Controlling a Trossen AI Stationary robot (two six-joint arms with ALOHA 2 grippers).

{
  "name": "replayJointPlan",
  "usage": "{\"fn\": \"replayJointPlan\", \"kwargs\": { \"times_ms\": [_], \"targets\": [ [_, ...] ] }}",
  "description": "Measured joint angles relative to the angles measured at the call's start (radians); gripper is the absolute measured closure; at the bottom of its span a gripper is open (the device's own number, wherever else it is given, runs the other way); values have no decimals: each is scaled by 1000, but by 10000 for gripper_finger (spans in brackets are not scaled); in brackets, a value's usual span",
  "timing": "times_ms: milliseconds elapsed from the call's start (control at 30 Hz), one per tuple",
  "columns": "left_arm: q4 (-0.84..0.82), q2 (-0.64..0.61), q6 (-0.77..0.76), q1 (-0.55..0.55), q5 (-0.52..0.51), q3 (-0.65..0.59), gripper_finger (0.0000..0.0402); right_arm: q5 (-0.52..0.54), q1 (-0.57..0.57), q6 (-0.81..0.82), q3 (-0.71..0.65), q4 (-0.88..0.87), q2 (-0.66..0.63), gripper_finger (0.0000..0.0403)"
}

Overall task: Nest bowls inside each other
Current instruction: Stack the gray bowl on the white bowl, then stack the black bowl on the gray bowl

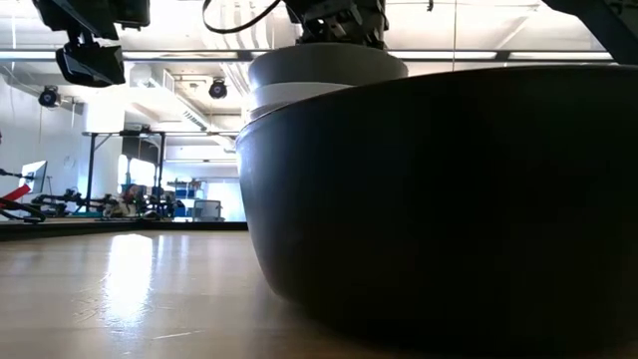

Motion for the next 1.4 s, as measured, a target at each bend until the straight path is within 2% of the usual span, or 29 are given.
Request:
{"fn": "replayJointPlan", "kwargs": {
  "times_ms": [300,500,700,933,1233,1400],
  "targets": [
    [8,1,-2,0,8,-5,166,1,1,0,10,0,-31,292],
    [30,1,-24,0,8,-9,166,7,3,34,23,34,-74,274],
    [37,8,-25,0,8,-10,166,3,18,26,24,184,-110,301],
    [69,20,-26,0,8,-12,166,-46,10,-53,3,243,-96,388],
    [79,27,-28,-1,9,-12,166,-42,-13,-56,-96,269,-80,394],
    [79,23,-47,-2,9,-12,166,-25,-13,-53,-100,268,-81,394]
  ]
}}
